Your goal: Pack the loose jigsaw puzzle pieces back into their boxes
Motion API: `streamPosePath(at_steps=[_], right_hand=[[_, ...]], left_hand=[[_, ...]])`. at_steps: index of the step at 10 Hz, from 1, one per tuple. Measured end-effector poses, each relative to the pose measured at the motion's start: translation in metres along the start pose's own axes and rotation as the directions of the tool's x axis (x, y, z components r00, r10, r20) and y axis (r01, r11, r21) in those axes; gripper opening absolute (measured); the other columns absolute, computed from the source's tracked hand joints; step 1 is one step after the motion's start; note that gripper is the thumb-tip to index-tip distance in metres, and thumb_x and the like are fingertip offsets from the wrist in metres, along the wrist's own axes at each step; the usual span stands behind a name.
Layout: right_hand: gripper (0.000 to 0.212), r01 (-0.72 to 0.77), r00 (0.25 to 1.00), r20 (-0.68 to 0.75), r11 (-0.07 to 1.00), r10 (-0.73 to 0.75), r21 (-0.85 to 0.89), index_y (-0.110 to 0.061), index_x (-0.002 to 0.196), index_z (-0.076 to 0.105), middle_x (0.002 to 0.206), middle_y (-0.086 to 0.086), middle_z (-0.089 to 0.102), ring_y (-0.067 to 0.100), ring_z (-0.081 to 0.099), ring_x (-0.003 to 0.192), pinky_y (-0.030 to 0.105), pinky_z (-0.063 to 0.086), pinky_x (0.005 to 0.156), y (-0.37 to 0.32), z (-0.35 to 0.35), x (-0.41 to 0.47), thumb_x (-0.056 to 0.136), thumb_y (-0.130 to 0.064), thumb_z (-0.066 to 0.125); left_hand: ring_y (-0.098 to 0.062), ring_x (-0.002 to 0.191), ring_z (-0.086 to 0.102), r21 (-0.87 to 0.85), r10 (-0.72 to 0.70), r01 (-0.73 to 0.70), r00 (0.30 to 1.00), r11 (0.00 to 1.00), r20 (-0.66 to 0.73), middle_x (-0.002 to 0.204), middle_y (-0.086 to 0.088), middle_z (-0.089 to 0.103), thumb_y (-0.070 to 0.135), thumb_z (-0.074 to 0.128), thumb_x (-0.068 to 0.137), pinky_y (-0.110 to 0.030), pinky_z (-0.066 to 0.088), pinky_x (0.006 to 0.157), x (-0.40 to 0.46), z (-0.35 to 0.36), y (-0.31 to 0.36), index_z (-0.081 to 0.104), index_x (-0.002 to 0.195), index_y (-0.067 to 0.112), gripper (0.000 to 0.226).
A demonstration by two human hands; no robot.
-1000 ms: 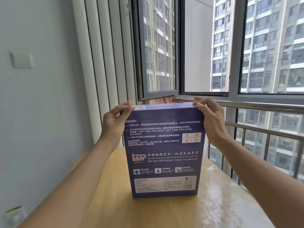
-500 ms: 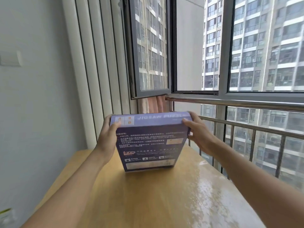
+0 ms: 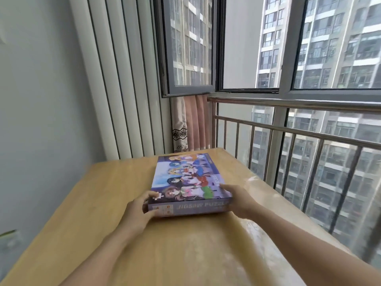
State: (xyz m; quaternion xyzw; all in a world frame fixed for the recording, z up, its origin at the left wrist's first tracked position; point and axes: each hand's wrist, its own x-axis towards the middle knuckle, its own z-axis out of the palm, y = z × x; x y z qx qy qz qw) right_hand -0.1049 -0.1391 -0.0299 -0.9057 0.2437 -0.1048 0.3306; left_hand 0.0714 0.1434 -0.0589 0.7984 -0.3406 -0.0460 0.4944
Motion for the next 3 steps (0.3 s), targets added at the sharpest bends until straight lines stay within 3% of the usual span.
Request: streamPosePath(at_steps=[1, 2, 3], right_hand=[[0.065, 0.023, 0.995, -0.099, 1.0, -0.022, 0.014, -0.009, 0.146, 0.05, 0.142, 0.001, 0.055, 0.02, 0.051, 0.133, 0.001, 0.03, 0.09, 0.012, 0.017, -0.008, 0.085, -0.001, 0.072], [0.069, 0.044, 0.992, -0.11, 0.995, -0.053, -0.089, -0.016, 0.155, 0.035, 0.149, 0.008, 0.046, 0.027, 0.048, 0.136, 0.017, 0.036, 0.105, 0.016, 0.03, -0.006, 0.091, -0.008, 0.062], [0.082, 0.003, 1.0, -0.018, 0.986, -0.006, -0.166, -0.022, 0.16, 0.014, 0.159, 0.016, 0.024, 0.035, 0.034, 0.144, 0.03, 0.029, 0.115, 0.008, 0.028, -0.002, 0.09, -0.012, 0.055]], left_hand=[[-0.004, 0.091, 0.07, 0.094, 0.018, -0.01, 0.996, 0.996, -0.088, 0.098, 0.018, 0.074, 0.012, 0.085, 0.075, -0.031, 0.056, 0.087, -0.008, 0.017, -0.01, 0.063, 0.101, 0.047, 0.049], [-0.008, 0.094, 0.06, 0.294, 0.094, -0.045, 0.983, 0.955, -0.155, 0.113, 0.011, 0.067, 0.016, 0.077, 0.081, -0.026, 0.044, 0.079, -0.011, 0.033, -0.013, 0.062, 0.115, 0.033, 0.041], [-0.013, 0.099, 0.059, 0.288, 0.023, 0.001, 0.996, 0.958, -0.082, 0.12, 0.004, 0.064, 0.02, 0.074, 0.081, -0.028, 0.046, 0.084, -0.004, 0.024, 0.0, 0.056, 0.115, 0.034, 0.041]])
